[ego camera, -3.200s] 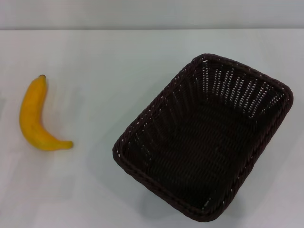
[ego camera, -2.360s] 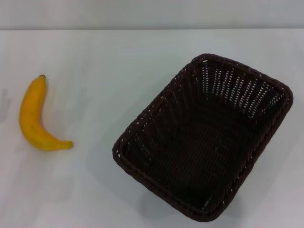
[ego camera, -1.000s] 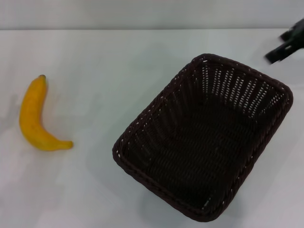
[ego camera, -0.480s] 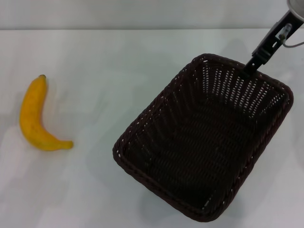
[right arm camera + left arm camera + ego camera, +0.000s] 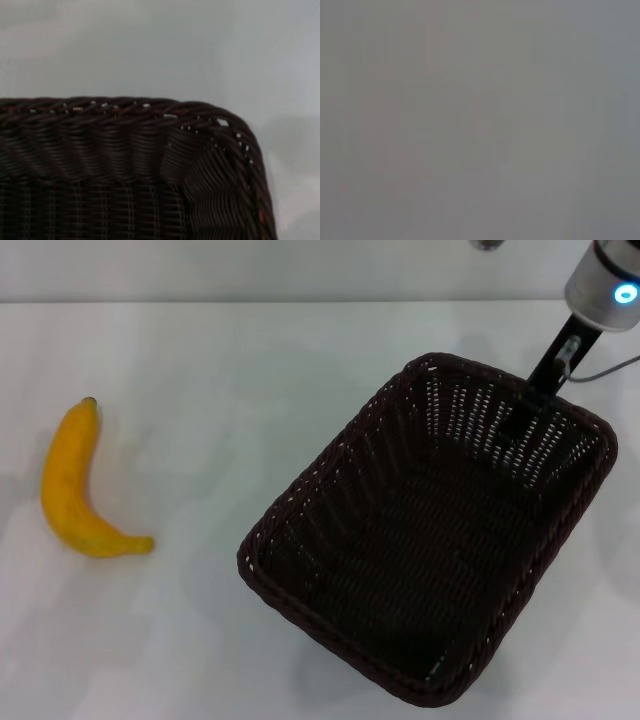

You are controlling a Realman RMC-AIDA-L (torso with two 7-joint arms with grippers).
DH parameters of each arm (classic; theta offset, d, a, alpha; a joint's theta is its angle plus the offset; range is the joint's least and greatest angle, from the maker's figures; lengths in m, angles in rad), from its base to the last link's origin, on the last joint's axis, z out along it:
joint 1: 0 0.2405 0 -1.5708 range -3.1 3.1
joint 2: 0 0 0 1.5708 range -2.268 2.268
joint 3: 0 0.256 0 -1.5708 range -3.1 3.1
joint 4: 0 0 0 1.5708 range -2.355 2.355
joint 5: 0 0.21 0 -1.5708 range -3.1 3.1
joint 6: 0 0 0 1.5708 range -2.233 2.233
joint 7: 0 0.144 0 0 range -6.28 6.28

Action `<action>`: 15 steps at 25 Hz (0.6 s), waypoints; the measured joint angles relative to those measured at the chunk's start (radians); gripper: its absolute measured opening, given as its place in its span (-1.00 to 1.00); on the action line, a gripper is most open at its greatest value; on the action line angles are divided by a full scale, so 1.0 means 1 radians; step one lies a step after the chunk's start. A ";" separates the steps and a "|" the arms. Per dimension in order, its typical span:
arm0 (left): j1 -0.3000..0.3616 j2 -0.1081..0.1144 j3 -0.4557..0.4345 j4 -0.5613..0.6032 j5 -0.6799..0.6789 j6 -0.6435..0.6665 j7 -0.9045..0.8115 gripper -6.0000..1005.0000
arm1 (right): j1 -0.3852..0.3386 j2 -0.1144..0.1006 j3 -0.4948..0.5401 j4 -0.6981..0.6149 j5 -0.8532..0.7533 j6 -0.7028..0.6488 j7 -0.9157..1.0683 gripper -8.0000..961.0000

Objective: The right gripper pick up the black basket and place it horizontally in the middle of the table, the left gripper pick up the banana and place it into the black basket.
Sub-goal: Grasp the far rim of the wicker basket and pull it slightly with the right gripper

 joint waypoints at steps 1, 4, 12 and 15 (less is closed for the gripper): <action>0.000 0.000 0.000 0.003 0.003 0.002 0.000 0.70 | 0.000 0.001 -0.006 0.002 0.000 -0.003 0.003 0.47; 0.000 0.002 0.000 0.004 0.011 0.006 0.001 0.70 | 0.004 0.002 -0.015 0.007 0.001 -0.003 0.006 0.45; 0.008 0.004 -0.001 0.024 0.014 0.009 0.004 0.70 | 0.017 0.010 -0.050 0.031 0.009 -0.006 0.049 0.23; 0.008 0.005 -0.001 0.029 0.015 0.016 0.005 0.70 | 0.017 0.010 -0.044 0.030 0.014 -0.009 0.065 0.10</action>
